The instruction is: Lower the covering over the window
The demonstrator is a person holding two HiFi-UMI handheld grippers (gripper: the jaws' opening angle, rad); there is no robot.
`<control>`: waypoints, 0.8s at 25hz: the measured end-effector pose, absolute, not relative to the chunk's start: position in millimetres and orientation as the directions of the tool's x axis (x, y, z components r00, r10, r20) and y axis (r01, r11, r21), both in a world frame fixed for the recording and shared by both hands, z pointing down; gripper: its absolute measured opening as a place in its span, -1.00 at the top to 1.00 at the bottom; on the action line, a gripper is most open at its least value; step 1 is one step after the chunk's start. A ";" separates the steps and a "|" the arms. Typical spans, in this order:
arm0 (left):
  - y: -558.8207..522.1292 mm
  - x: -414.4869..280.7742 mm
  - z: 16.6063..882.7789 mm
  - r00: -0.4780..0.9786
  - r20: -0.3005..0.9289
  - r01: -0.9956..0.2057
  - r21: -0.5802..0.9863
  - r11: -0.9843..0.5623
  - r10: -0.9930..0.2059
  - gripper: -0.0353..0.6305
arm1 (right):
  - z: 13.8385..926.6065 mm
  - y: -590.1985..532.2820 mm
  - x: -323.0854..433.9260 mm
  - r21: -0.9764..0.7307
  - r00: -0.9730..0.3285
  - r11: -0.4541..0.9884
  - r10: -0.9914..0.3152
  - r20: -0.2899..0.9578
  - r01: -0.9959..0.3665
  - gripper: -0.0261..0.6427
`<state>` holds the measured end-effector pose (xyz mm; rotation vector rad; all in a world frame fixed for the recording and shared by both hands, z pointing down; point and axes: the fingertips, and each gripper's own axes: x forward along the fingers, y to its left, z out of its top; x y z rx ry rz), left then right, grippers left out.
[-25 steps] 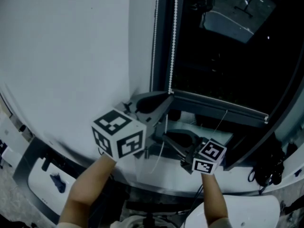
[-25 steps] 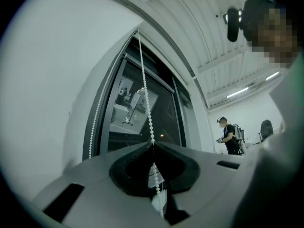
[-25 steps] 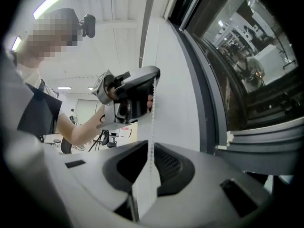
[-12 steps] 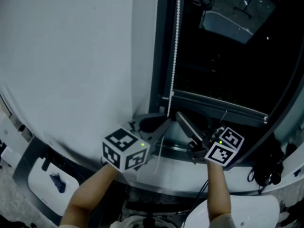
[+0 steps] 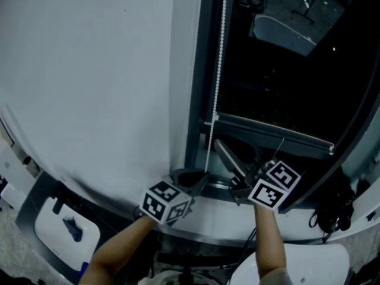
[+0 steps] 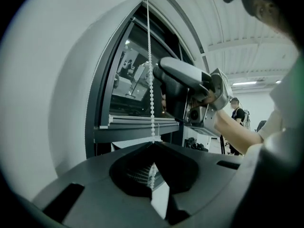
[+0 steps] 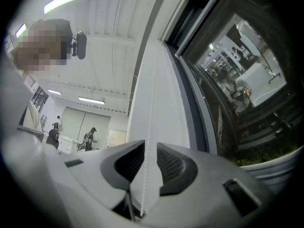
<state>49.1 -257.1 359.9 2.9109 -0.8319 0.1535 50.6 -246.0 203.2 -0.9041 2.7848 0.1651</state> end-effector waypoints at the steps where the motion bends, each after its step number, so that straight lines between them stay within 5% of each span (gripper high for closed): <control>1: -256.5 50.1 367.5 0.845 0.141 -0.529 0.084 -0.845 -0.515 0.83 | 203.7 -246.1 49.0 0.044 -0.790 0.805 -0.569 -0.228 -0.592 0.66; 12: -244.3 60.3 395.5 0.864 0.177 -0.493 0.102 -0.864 -0.472 0.83 | 191.1 -249.3 31.1 0.122 -0.814 0.809 -0.551 -0.185 -0.575 0.66; 14: -240.8 60.5 394.5 0.871 0.166 -0.481 0.102 -0.871 -0.462 0.83 | 189.0 -249.0 22.9 0.174 -0.830 0.813 -0.534 -0.161 -0.556 0.86; 17: -240.0 53.9 400.9 0.867 0.177 -0.487 0.104 -0.867 -0.466 0.83 | 189.1 -244.7 18.1 0.206 -0.845 0.821 -0.505 -0.175 -0.533 0.86; 20: -237.5 38.3 389.5 0.855 0.087 -0.519 0.142 -0.843 -0.512 0.82 | 193.1 -246.1 21.8 0.169 -0.843 0.831 -0.492 -0.217 -0.529 0.86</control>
